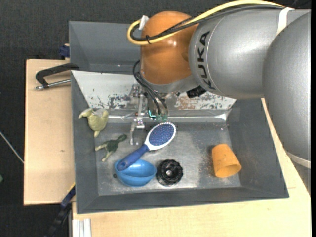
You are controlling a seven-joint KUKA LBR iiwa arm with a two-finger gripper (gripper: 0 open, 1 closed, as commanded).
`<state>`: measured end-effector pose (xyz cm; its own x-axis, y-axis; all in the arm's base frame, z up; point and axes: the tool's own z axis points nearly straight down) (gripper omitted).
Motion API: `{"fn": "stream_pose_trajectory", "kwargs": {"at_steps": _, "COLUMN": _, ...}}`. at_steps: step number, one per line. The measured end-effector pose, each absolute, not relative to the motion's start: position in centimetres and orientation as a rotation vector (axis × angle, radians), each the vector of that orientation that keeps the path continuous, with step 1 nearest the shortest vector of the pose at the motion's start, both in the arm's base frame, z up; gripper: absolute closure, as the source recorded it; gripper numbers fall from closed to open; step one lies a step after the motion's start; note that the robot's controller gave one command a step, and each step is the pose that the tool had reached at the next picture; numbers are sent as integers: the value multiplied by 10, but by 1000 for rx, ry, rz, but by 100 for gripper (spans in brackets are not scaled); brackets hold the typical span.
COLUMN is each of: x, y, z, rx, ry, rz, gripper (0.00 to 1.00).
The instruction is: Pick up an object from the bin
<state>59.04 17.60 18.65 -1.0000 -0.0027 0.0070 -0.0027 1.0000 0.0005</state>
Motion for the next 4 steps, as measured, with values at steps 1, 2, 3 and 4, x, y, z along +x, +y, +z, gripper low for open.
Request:
{"fn": "stream_pose_trajectory", "kwargs": {"at_steps": 1, "x": 597, "y": 191, "z": 74, "rx": 516, "ry": -3109, "rz": -8, "gripper": 0}}
{"fn": "stream_pose_trajectory", "kwargs": {"at_steps": 2, "x": 604, "y": 185, "z": 103, "rx": 824, "ry": -3041, "rz": -2, "gripper": 0}}
{"fn": "stream_pose_trajectory", "kwargs": {"at_steps": 3, "x": 603, "y": 169, "z": 103, "rx": 864, "ry": -3024, "rz": -2, "gripper": 0}}
{"fn": "stream_pose_trajectory", "kwargs": {"at_steps": 4, "x": 603, "y": 192, "z": 72, "rx": 943, "ry": -3002, "rz": -4, "gripper": 0}}
